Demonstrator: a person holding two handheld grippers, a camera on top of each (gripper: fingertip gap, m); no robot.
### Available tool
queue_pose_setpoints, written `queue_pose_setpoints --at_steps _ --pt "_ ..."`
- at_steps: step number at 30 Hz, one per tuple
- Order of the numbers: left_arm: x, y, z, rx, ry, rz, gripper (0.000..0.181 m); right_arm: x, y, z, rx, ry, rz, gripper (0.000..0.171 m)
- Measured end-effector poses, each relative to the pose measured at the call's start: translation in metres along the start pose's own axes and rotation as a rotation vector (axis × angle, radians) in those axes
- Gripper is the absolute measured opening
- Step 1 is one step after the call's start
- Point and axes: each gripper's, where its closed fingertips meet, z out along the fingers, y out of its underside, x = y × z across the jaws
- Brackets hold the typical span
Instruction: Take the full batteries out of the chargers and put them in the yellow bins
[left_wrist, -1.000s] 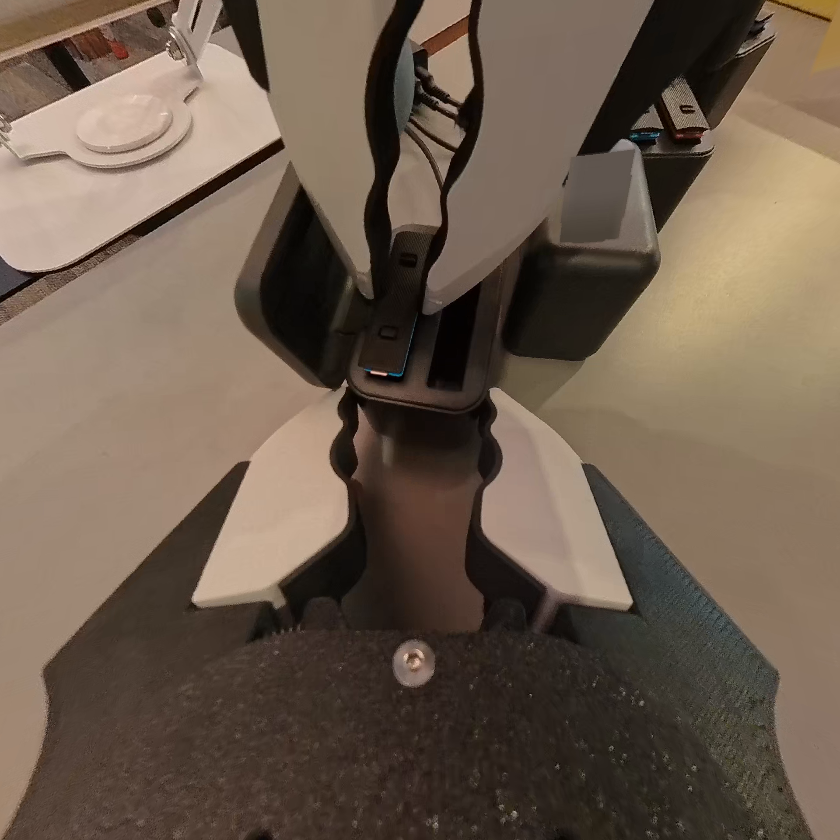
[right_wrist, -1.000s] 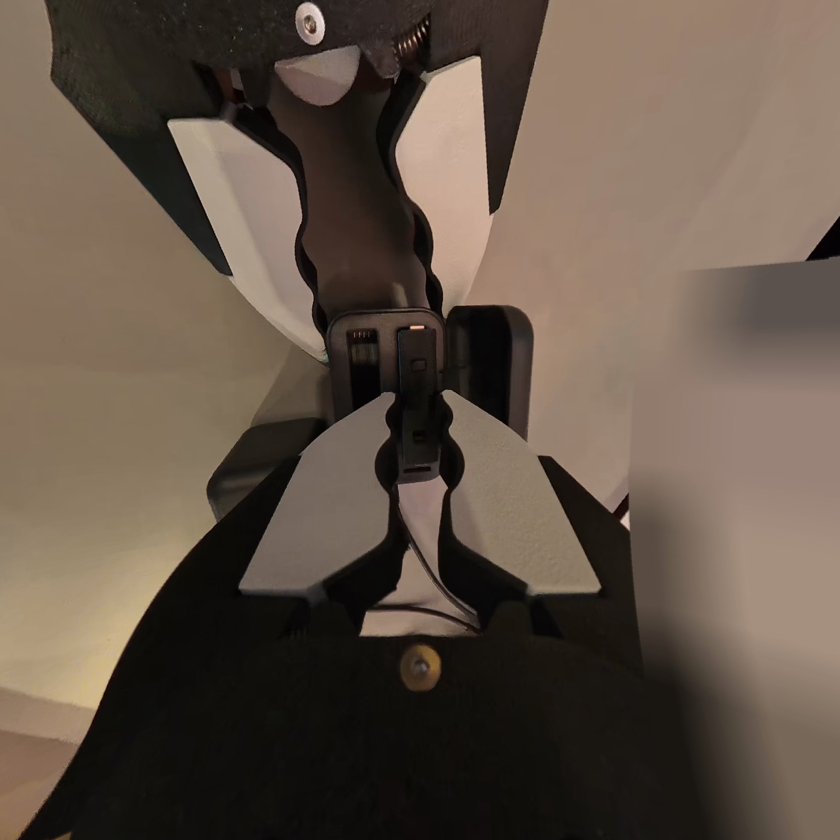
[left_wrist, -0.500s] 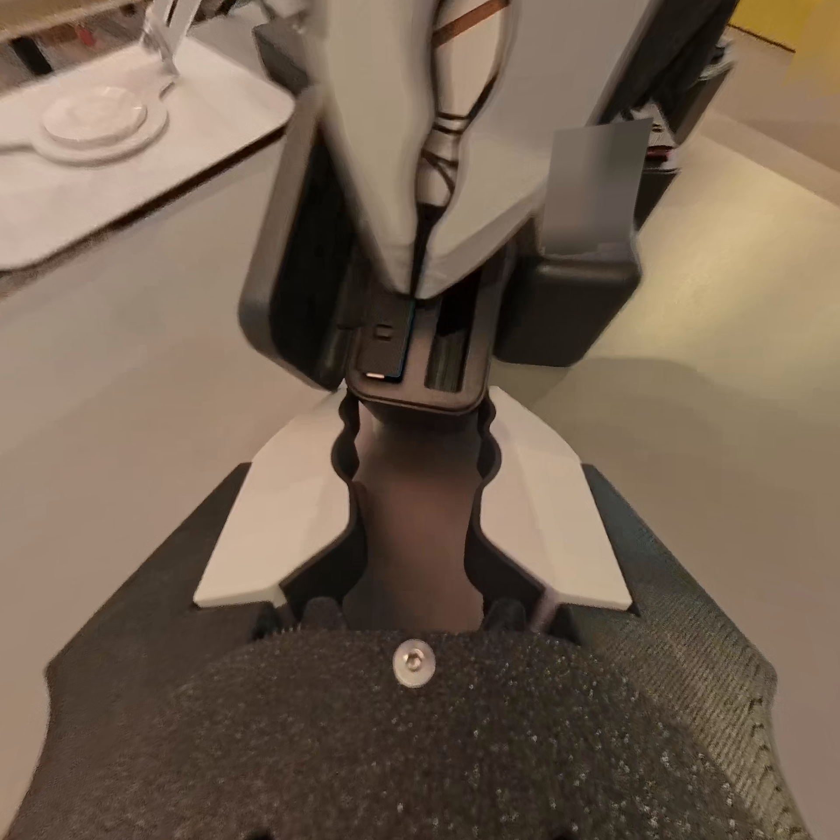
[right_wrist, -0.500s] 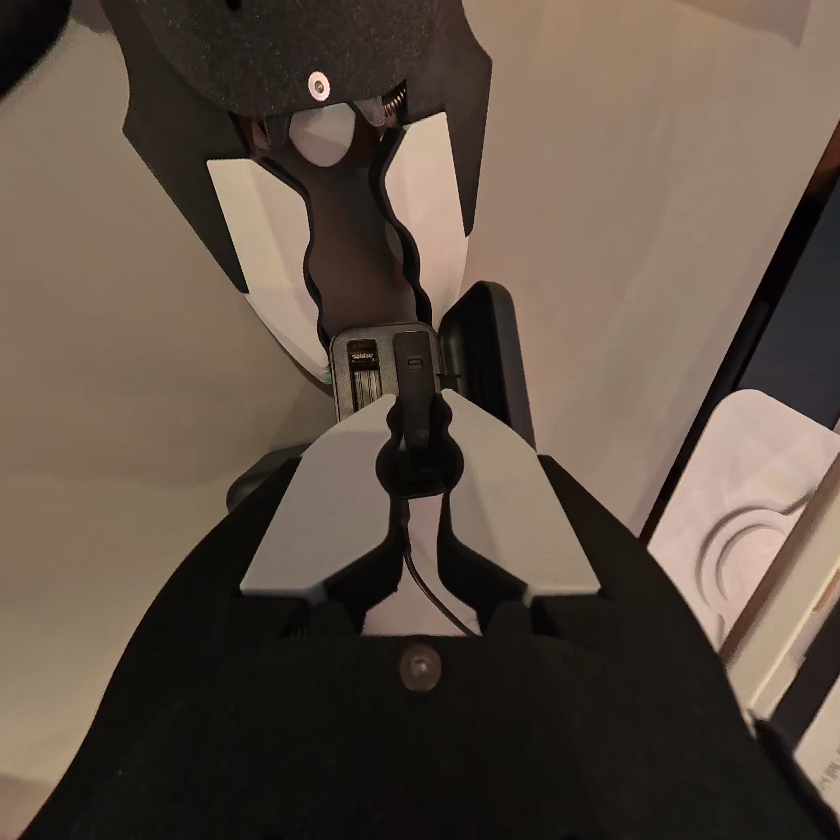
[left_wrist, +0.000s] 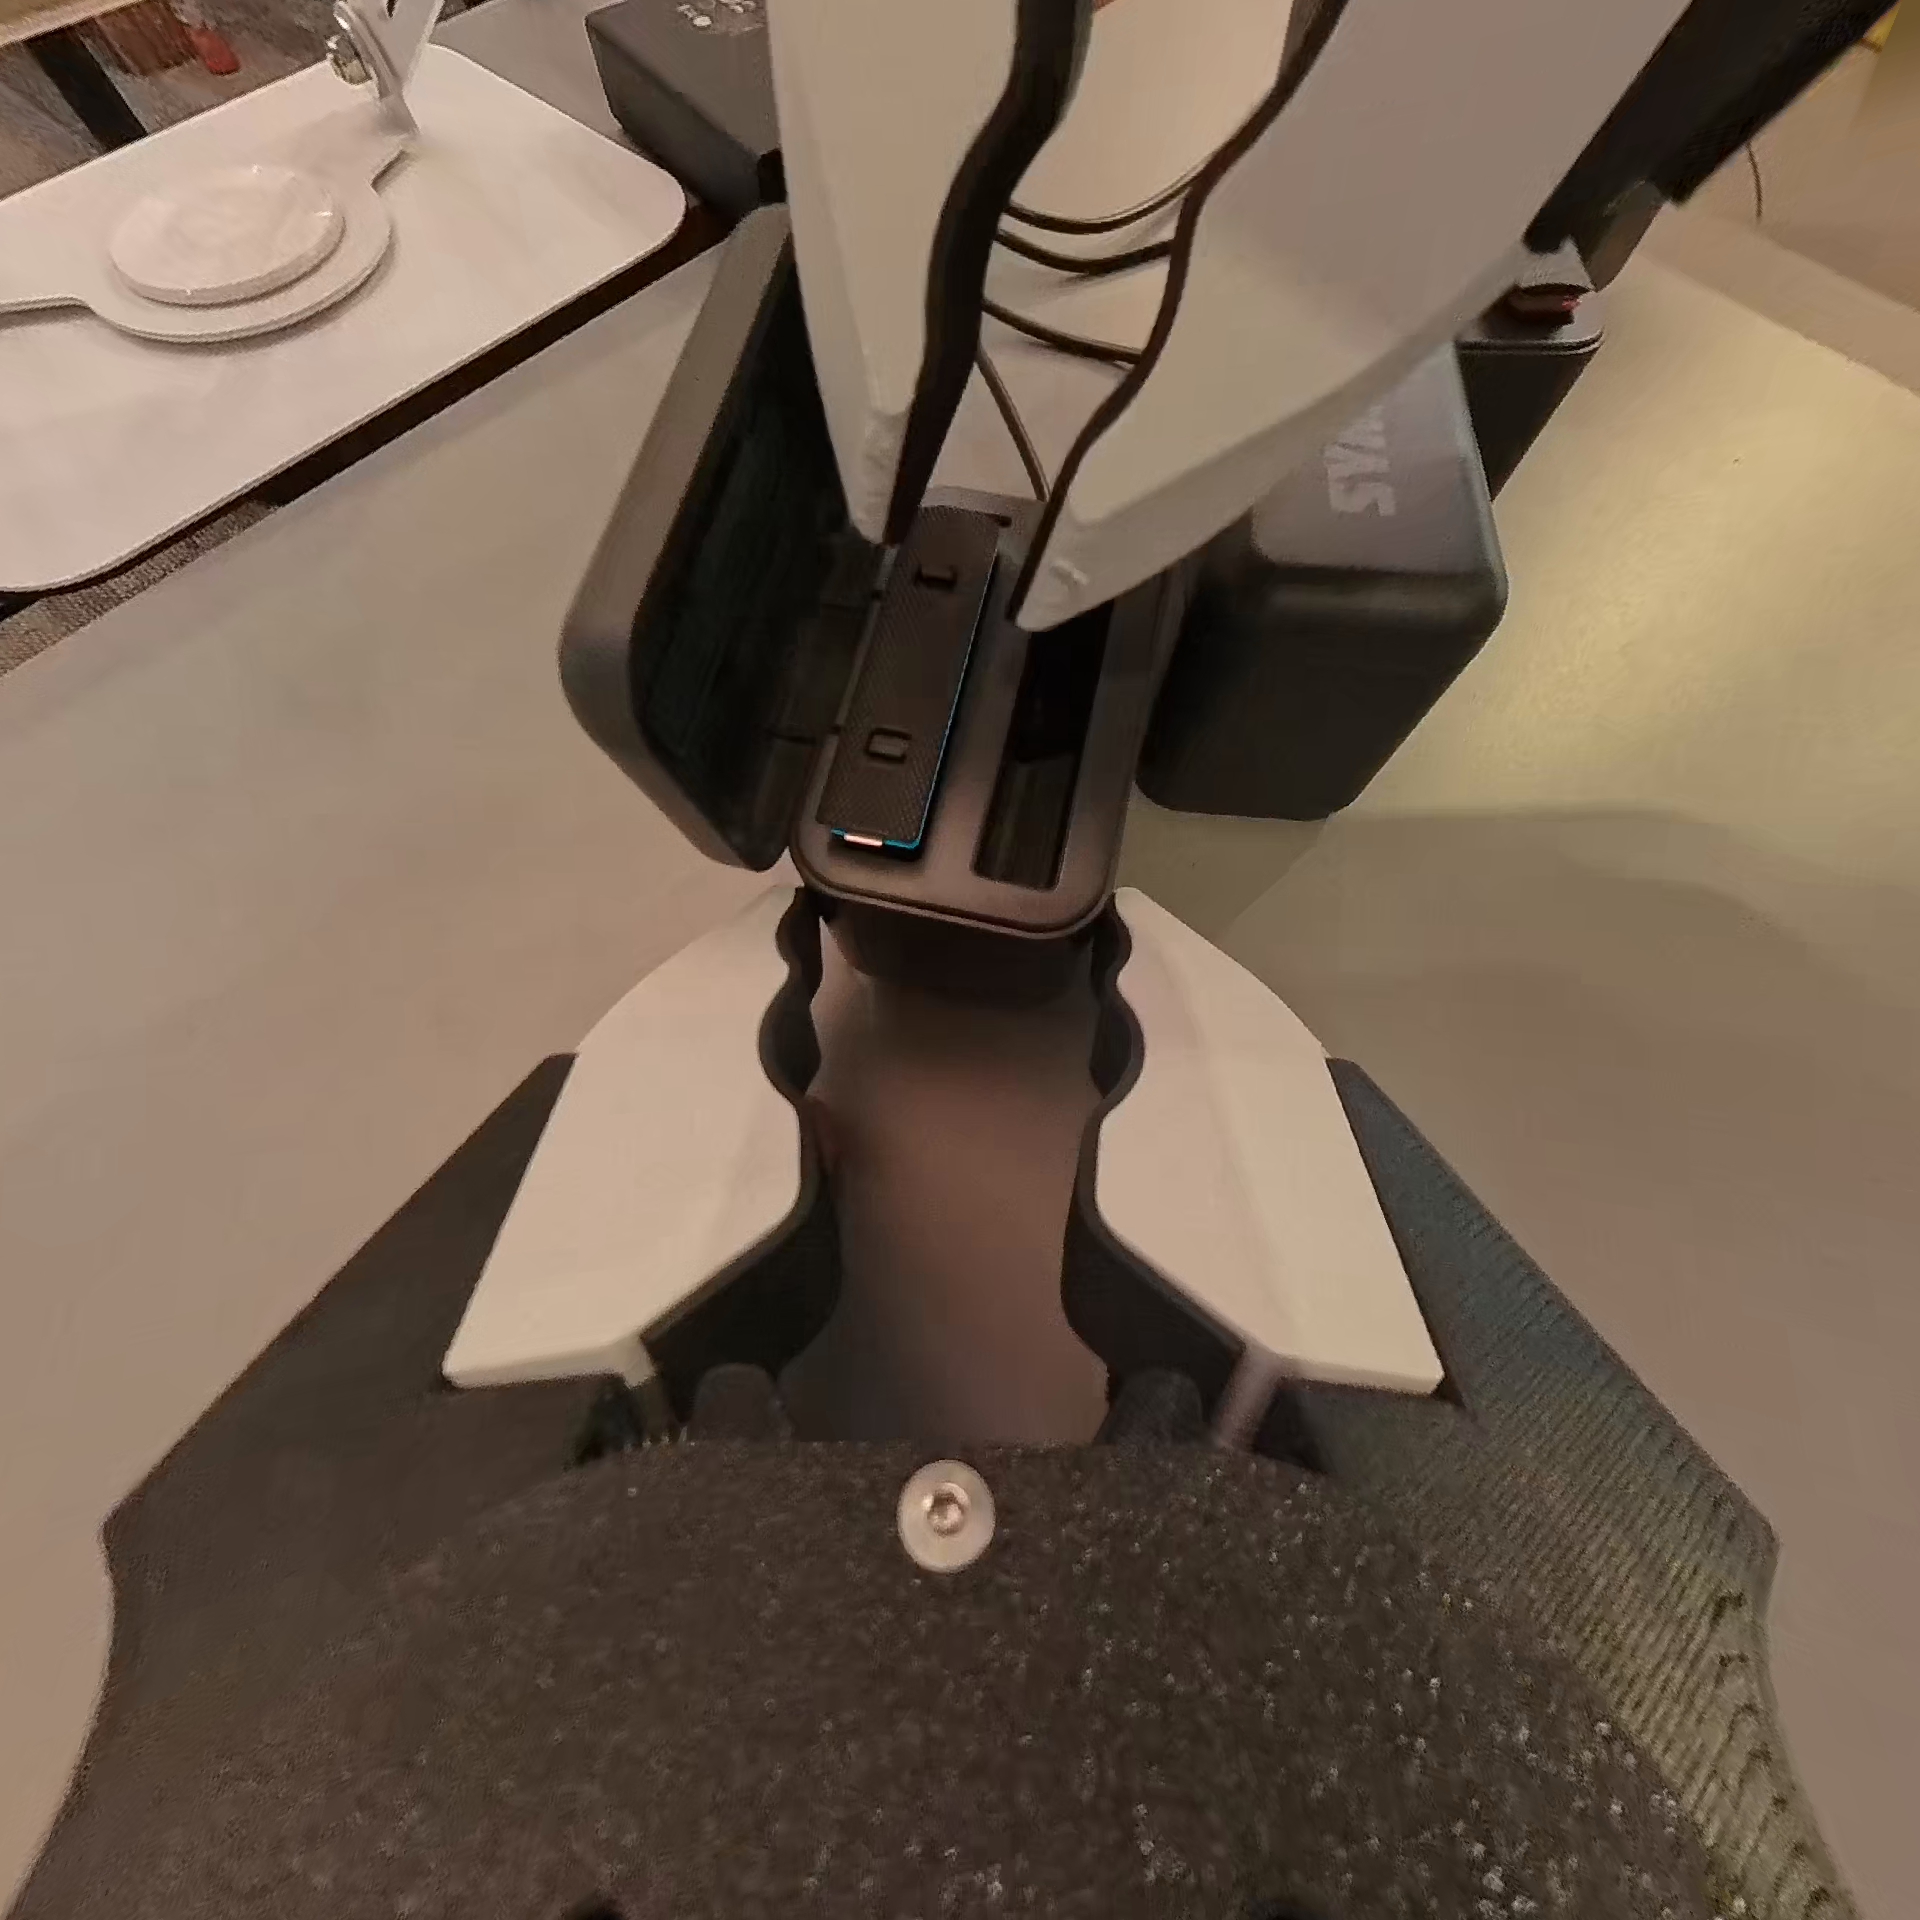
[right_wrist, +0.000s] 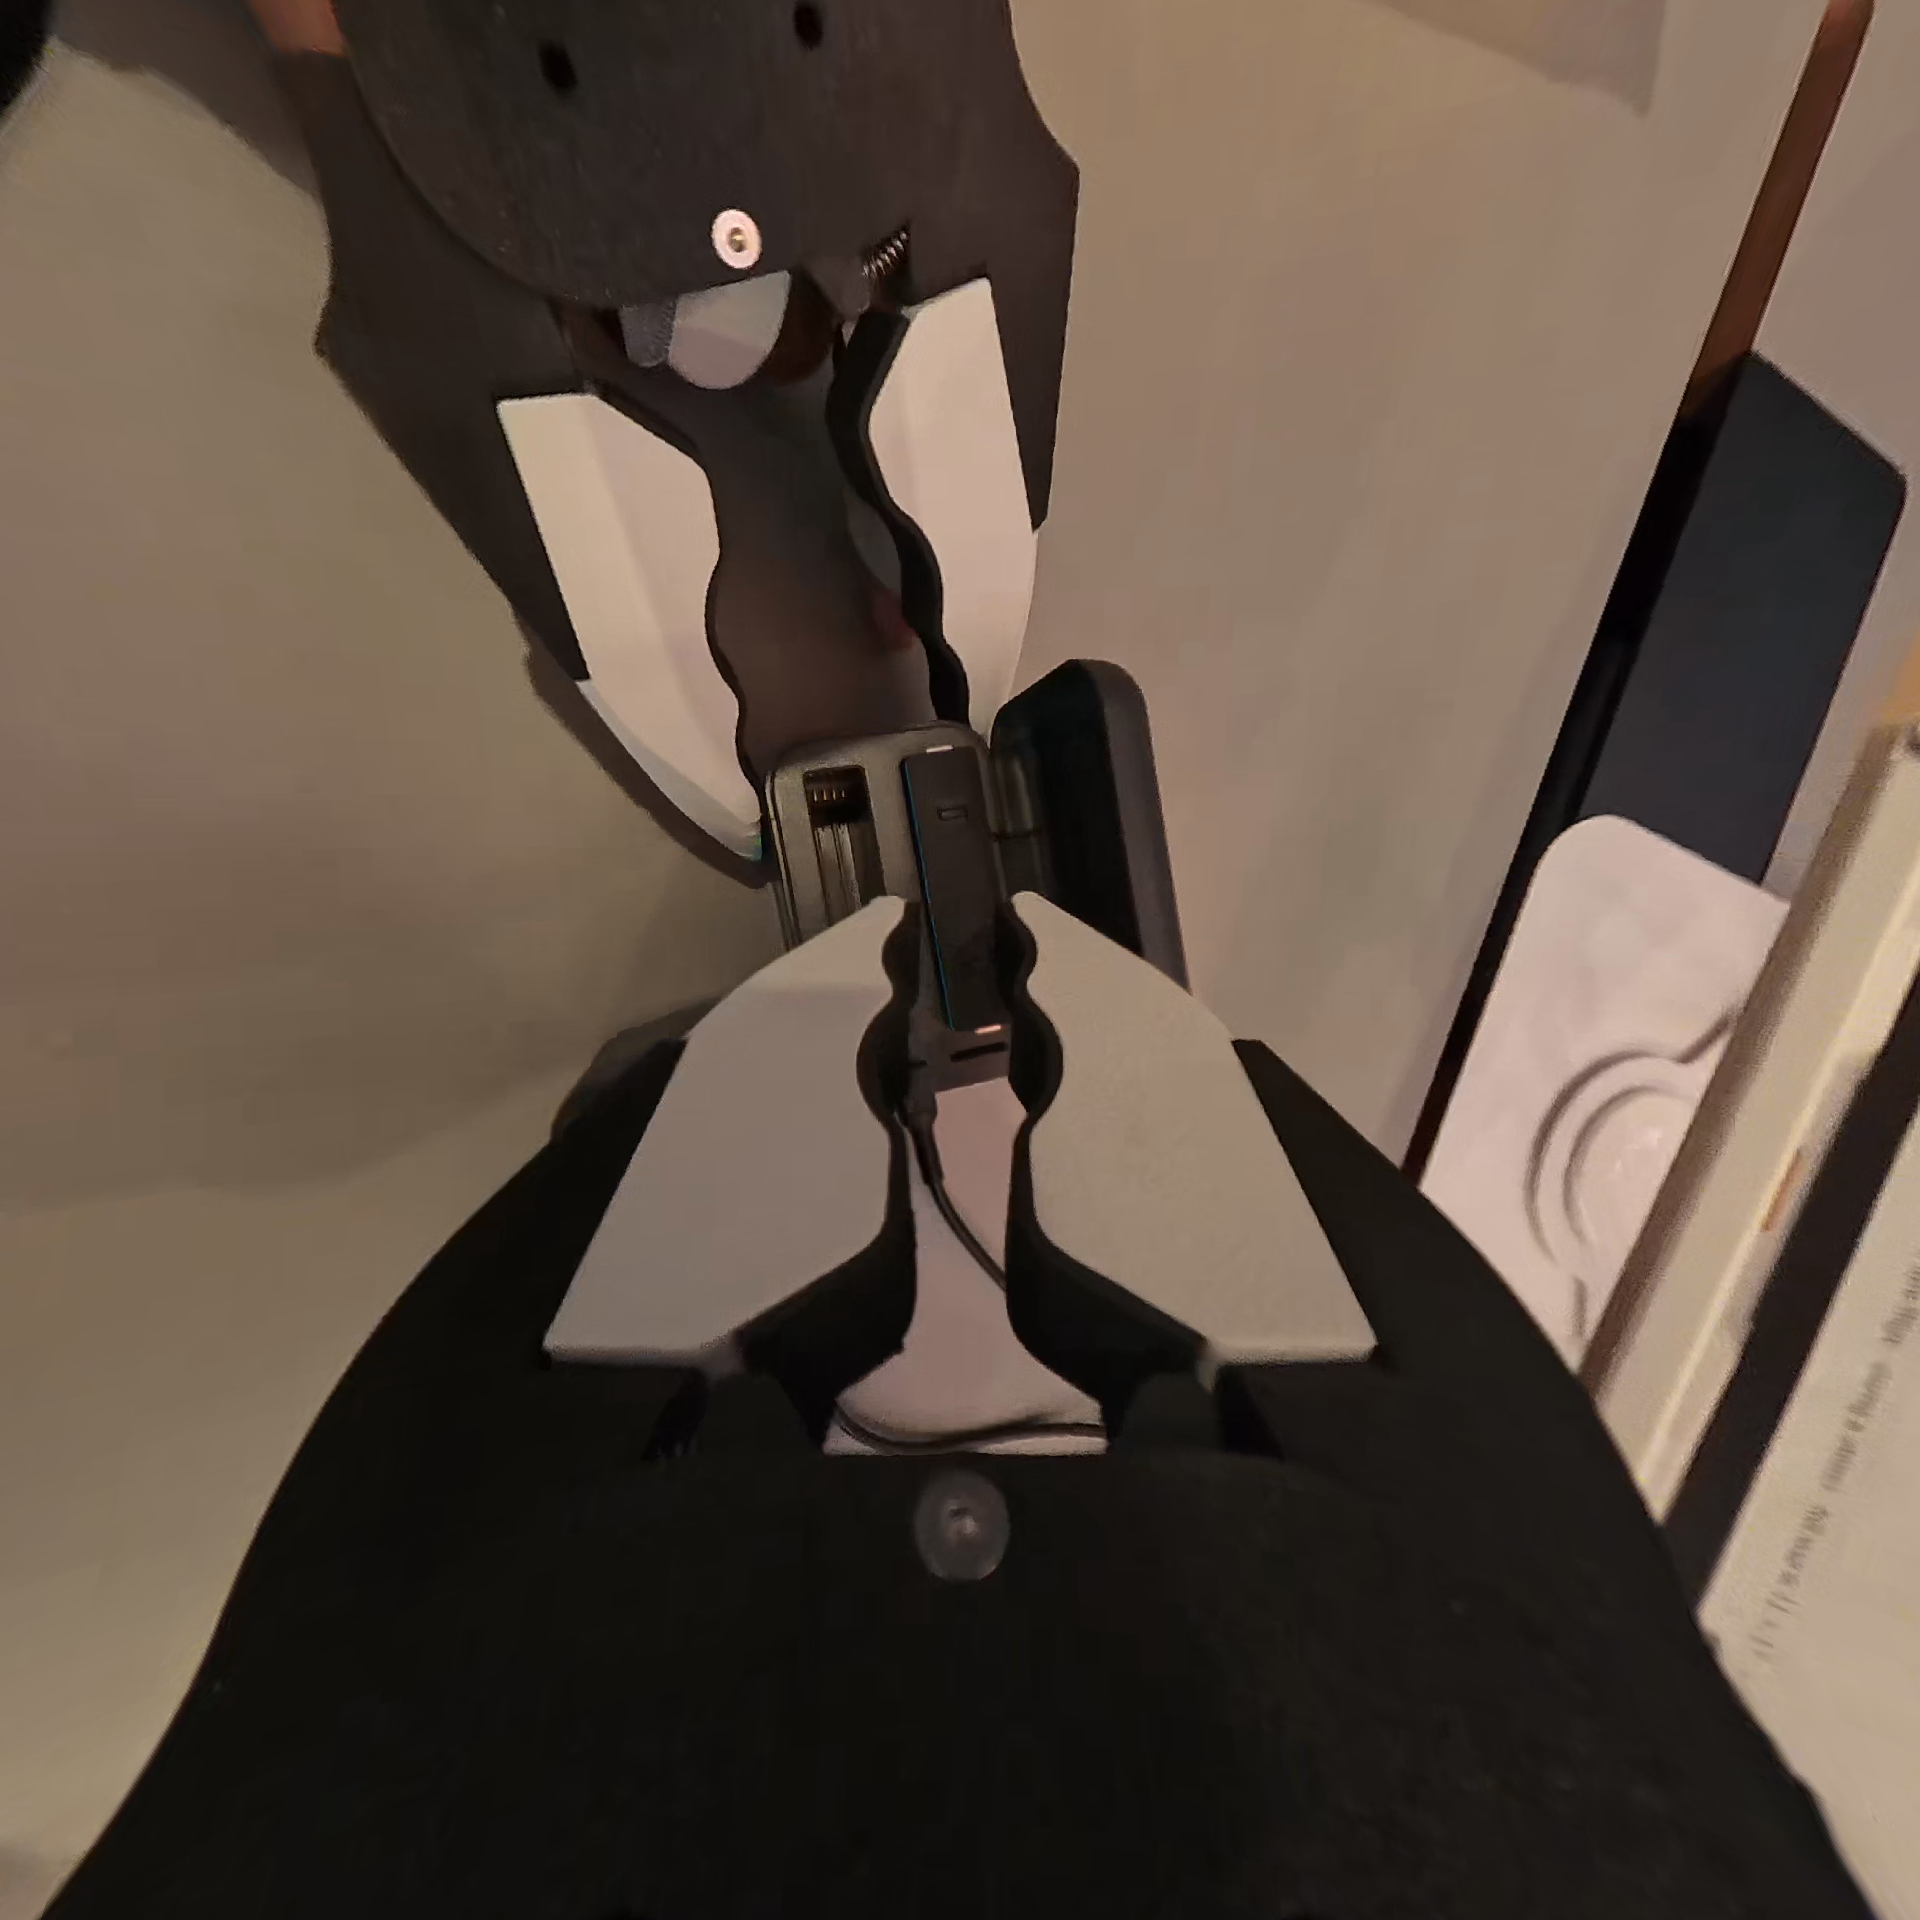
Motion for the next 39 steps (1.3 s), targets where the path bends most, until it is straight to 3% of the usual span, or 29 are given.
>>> queue_pose_setpoints --at_steps 1,7,11,14,19,28,33,39 --pt "0.0 0.0 0.0 0.0 -0.009 -0.006 0.051 0.001 0.0 0.002 -0.002 0.012 0.033 0.016" --pt "-0.003 0.001 -0.002 -0.003 -0.071 -0.049 0.051 0.014 0.001 -0.001 0.012 0.229 0.461 0.031" --pt "-0.003 0.001 -0.001 -0.001 -0.089 -0.057 0.051 0.011 0.003 -0.003 0.059 0.379 0.774 0.072" --pt "-0.003 0.001 -0.001 0.0 -0.096 -0.057 0.051 0.006 0.006 0.003 0.106 0.449 0.952 0.083" --pt "-0.003 0.001 -0.002 0.004 -0.104 -0.058 0.051 0.01 0.015 0.01 0.13 0.543 1.086 0.075" --pt "-0.004 0.001 -0.002 0.005 -0.116 -0.067 0.051 0.011 0.01 0.018 0.096 0.476 1.17 0.064" --pt "-0.005 0.001 -0.002 0.004 -0.121 -0.069 0.051 0.007 0.01 0.022 0.04 0.433 1.179 0.073" --pt "-0.005 0.001 -0.002 0.005 -0.127 -0.074 0.051 0.007 0.012 0.024 -0.006 0.43 1.192 0.068"
